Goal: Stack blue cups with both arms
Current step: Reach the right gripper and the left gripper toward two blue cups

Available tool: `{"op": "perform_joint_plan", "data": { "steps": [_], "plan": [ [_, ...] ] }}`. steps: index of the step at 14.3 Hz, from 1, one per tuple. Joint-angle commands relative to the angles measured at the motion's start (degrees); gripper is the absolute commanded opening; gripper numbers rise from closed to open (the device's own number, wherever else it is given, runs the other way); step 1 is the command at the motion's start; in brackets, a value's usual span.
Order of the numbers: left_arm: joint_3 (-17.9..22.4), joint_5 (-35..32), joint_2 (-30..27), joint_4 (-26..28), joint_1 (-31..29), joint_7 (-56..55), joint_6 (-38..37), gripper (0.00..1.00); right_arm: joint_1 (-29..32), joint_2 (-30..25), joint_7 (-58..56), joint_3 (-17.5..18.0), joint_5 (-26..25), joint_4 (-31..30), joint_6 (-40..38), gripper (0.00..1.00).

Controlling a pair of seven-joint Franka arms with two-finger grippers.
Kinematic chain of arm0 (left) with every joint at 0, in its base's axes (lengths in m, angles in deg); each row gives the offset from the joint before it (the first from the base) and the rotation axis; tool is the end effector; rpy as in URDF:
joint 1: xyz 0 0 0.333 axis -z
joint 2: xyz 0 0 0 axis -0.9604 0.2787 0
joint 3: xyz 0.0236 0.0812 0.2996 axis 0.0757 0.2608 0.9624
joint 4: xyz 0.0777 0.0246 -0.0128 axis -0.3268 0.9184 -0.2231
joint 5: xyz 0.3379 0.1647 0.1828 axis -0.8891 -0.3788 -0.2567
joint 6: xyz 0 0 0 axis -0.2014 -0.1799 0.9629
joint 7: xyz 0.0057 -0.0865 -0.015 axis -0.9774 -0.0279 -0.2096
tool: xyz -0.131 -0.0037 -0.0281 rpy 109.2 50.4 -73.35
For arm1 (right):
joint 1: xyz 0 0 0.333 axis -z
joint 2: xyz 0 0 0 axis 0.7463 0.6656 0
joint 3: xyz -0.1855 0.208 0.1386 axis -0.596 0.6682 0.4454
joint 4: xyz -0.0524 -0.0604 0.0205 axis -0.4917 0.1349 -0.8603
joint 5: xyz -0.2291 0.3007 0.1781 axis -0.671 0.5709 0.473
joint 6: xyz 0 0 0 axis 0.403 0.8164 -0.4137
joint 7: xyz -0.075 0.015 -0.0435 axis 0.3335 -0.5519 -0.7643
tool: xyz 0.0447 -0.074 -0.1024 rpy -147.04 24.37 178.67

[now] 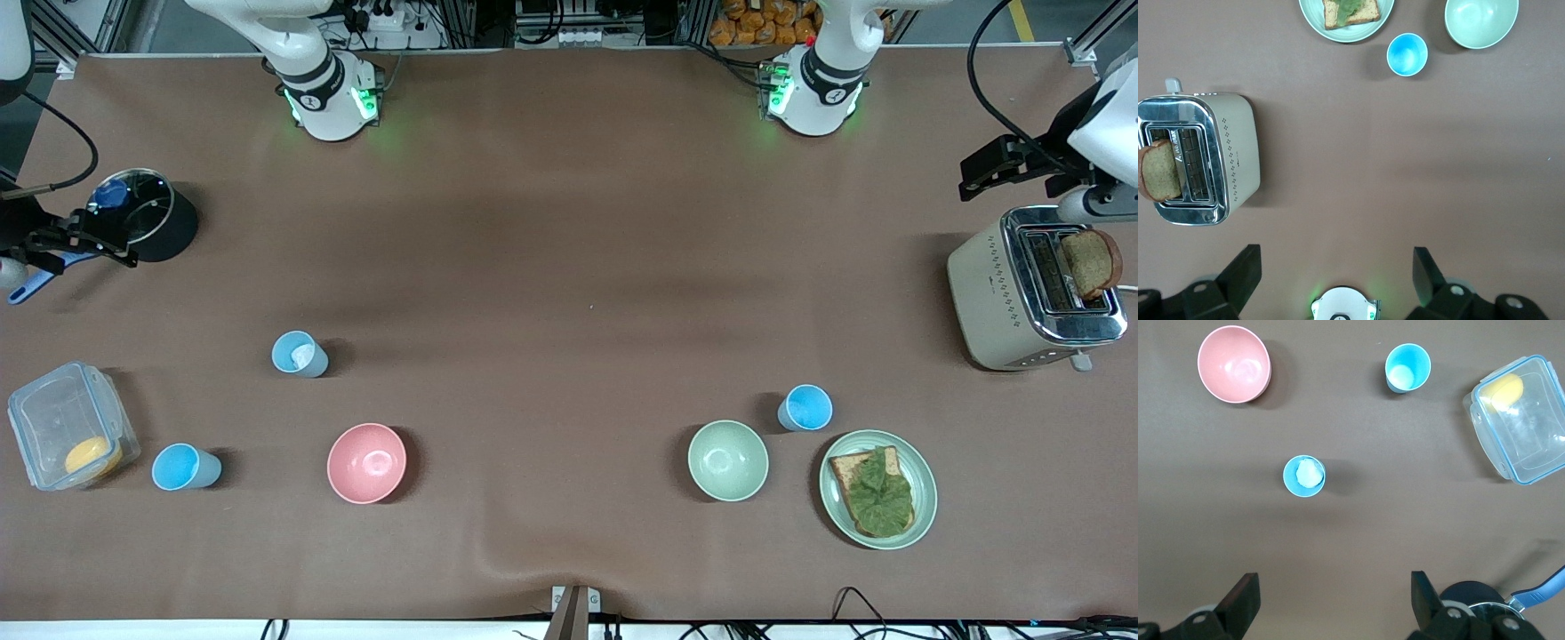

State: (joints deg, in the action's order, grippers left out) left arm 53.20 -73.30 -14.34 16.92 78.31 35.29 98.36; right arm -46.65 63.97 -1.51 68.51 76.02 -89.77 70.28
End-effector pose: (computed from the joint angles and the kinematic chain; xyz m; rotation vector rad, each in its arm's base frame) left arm 0.5578 -0.0595 0.6244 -3.0967 -0.0106 0.1725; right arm 0.5825 -0.0682 0.5367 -3.1091 -0.1253 0.0292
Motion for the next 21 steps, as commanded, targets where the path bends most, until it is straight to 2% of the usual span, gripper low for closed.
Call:
{"op": "perform_joint_plan", "data": {
  "steps": [1,11,13,15,18,21],
  "plan": [
    [-0.14,0.74,0.43,-0.52,0.51,-0.17,0.28,1.00,1.37,0.54,0.48,0.92,0.90,1.10,-0.71,1.00],
    [1.00,1.17,10.44,-0.95,-0.54,-0.60,1.94,1.00,1.28,0.72,0.48,0.92,0.81,1.02,-0.53,1.00],
    [1.00,1.61,13.43,-0.95,-0.45,-0.60,3.43,1.00,0.84,2.99,0.22,0.92,0.64,1.10,-0.27,1.00],
    [1.00,1.61,16.85,-0.95,0.51,-0.69,7.63,1.00,0.49,7.29,-0.05,1.18,0.11,0.93,-0.79,1.00],
    [0.92,1.53,21.16,-0.95,0.26,-0.78,16.94,1.00,-0.04,12.83,-0.05,1.36,1.95,0.66,0.78,1.00],
    [0.92,1.26,26.43,-0.87,0.60,-0.78,26.78,1.00,-0.30,18.54,-0.05,1.27,5.73,-0.21,8.32,1.00]
  ]
}}
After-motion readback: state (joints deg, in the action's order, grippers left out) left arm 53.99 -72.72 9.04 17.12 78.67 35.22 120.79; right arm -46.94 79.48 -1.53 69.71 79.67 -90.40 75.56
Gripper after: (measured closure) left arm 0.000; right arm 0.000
